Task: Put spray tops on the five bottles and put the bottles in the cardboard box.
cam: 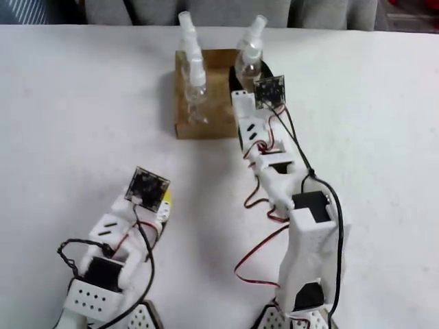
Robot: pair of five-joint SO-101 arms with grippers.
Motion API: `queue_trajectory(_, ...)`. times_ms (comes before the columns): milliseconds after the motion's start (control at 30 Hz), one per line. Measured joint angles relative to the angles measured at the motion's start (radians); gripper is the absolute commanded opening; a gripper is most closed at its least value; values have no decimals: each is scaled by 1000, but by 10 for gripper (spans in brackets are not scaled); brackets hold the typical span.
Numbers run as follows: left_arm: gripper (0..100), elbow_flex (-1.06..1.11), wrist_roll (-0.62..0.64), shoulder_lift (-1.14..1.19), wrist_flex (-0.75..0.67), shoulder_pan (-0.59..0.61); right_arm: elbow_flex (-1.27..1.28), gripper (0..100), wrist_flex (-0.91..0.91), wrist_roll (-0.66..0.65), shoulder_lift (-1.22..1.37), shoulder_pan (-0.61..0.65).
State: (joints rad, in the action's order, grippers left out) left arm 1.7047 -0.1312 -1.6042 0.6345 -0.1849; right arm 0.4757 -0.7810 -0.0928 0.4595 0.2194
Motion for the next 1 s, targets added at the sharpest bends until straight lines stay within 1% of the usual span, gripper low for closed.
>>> queue_trajectory(267,22,0,0,0,0,0,-2,17,0,0,0,-2)
queue_trajectory(633,22,0,0,0,0,0,-130,17,0,0,170,-2)
queue_trajectory(1000,22,0,0,0,0,0,-132,17,20,-17,180,-5)
